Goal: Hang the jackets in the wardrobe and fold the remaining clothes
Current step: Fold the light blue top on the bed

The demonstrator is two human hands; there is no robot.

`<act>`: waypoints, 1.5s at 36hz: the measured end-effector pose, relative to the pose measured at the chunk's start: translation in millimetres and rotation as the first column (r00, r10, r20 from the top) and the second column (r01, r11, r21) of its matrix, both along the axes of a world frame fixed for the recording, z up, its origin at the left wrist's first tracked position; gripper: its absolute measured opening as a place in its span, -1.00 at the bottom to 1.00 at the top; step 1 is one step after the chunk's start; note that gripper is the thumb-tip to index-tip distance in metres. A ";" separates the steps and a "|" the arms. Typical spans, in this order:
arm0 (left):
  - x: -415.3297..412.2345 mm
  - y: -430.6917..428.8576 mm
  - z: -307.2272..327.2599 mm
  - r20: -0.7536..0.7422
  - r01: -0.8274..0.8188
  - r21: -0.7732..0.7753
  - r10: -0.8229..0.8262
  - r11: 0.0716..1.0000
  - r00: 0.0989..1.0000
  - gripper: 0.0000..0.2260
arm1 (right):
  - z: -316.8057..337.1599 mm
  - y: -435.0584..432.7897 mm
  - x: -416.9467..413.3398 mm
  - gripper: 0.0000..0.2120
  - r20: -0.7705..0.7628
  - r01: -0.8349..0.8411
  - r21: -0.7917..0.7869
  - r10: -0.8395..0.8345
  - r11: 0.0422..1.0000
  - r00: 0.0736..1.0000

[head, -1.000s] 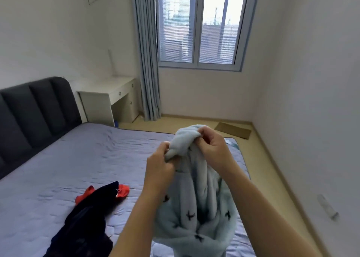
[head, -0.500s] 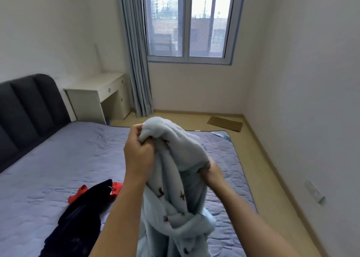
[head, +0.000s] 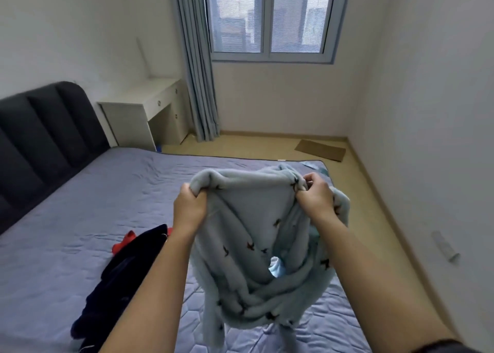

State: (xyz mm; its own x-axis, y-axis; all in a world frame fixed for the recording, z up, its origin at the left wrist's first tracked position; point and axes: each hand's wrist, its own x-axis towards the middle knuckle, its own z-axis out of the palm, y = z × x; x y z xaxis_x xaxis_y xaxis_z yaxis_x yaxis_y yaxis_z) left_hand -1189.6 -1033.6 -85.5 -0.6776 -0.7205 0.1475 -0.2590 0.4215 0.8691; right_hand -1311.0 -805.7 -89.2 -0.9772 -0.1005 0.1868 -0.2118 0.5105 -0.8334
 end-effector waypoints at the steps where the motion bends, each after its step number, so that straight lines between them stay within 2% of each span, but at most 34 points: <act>1: -11.0 -0.9 3.8 0.000 0.020 0.004 -0.020 1.000 1.000 -0.79 | 0.5 0.2 -7.1 -0.86 -0.001 0.033 0.014 -0.033 0.999 0.999; 5: -51.0 -2.8 8.7 -0.077 0.072 0.076 -0.066 0.994 0.995 -0.86 | -4.7 1.6 -27.2 -0.93 -0.061 0.082 0.002 -0.082 0.997 0.995; 8: -64.4 2.2 -12.7 -0.103 0.097 0.080 -0.089 0.992 0.991 -0.85 | -32.4 6.6 -23.9 -0.89 -0.043 -0.027 0.013 0.027 1.000 0.999; 11: -56.1 10.4 -75.1 0.072 0.123 0.084 -0.129 0.989 0.989 -0.82 | -85.9 12.6 -3.3 -0.81 0.176 -0.229 0.148 0.202 0.962 0.963; 13: -41.2 14.2 -128.9 0.269 0.105 0.191 -0.155 0.976 0.951 -0.84 | -130.4 18.6 16.1 -0.72 0.356 -0.352 0.227 0.259 0.908 0.898; 16: -13.4 22.4 -206.3 0.446 0.002 0.383 -0.187 0.924 0.875 -0.89 | -198.3 31.9 45.1 -0.74 0.551 -0.452 0.251 0.258 0.856 0.794; 19: 3.8 33.7 -268.9 0.547 -0.014 0.405 -0.230 0.914 0.805 -0.91 | -258.6 39.4 59.4 -0.78 0.650 -0.478 0.265 0.211 0.837 0.730; 26: -4.5 42.7 -391.6 0.639 0.103 0.355 -0.321 0.929 0.699 -0.88 | -385.2 35.3 35.6 -0.78 0.720 -0.523 0.300 0.170 0.798 0.673; 30: -17.8 39.7 -451.5 0.673 0.213 0.309 -0.372 0.927 0.639 -0.83 | -449.1 27.1 16.2 -0.73 0.700 -0.578 0.389 0.178 0.717 0.692; 34: -45.9 30.4 -506.8 0.698 0.364 0.139 -0.352 0.921 0.624 -0.89 | -505.1 13.1 -8.2 -0.66 0.572 -0.556 0.523 0.217 0.646 0.791; 37: -82.0 24.4 -533.9 0.636 0.456 -0.127 -0.281 0.881 0.719 -0.75 | -534.7 -4.5 -35.0 -0.56 0.412 -0.440 0.627 0.206 0.642 0.888; 39: -107.7 24.1 -548.8 0.668 0.507 -0.231 -0.244 0.831 0.704 -0.60 | -551.3 -16.8 -54.5 -0.52 0.389 -0.407 0.642 0.182 0.649 0.903; 41: -122.9 27.4 -565.7 0.761 0.575 -0.208 -0.239 0.791 0.603 -0.58 | -567.8 -23.9 -68.4 -0.52 0.464 -0.425 0.573 0.150 0.701 0.873; 43: -124.1 33.1 -579.3 0.860 0.646 -0.109 -0.254 0.756 0.442 -0.65 | -576.3 -23.5 -70.6 -0.55 0.577 -0.468 0.469 0.142 0.749 0.804; 45: -116.7 35.9 -589.5 0.923 0.721 0.003 -0.279 0.693 0.264 -0.61 | -582.9 -18.5 -64.4 -0.59 0.649 -0.553 0.483 0.146 0.679 0.747; 48: -114.2 29.7 -589.1 0.914 0.818 0.225 -0.406 0.530 0.013 -0.67 | -582.0 -8.2 -71.8 -0.67 0.743 -0.731 0.505 0.201 0.459 0.639; 49: -118.0 25.3 -584.5 0.896 0.834 0.287 -0.440 0.472 -0.059 -0.67 | -578.3 -6.0 -80.8 -0.71 0.769 -0.766 0.471 0.220 0.438 0.599; 50: -125.2 20.4 -579.3 0.886 0.854 0.297 -0.458 0.428 -0.079 -0.66 | -573.7 -4.2 -92.0 -0.74 0.784 -0.776 0.436 0.231 0.457 0.576; 51: -134.8 15.6 -573.6 0.890 0.879 0.241 -0.456 0.411 -0.031 -0.67 | -568.7 -3.5 -105.0 -0.75 0.774 -0.749 0.432 0.219 0.503 0.594; 52: -146.4 10.6 -569.0 0.894 0.895 0.130 -0.441 0.426 0.080 -0.71 | -564.7 -3.2 -118.9 -0.74 0.726 -0.681 0.471 0.192 0.560 0.660; 54: -172.8 -0.3 -566.6 0.845 0.828 -0.119 -0.382 0.548 0.374 -0.81 | -562.1 -6.0 -145.9 -0.76 0.567 -0.503 0.575 0.129 0.645 0.813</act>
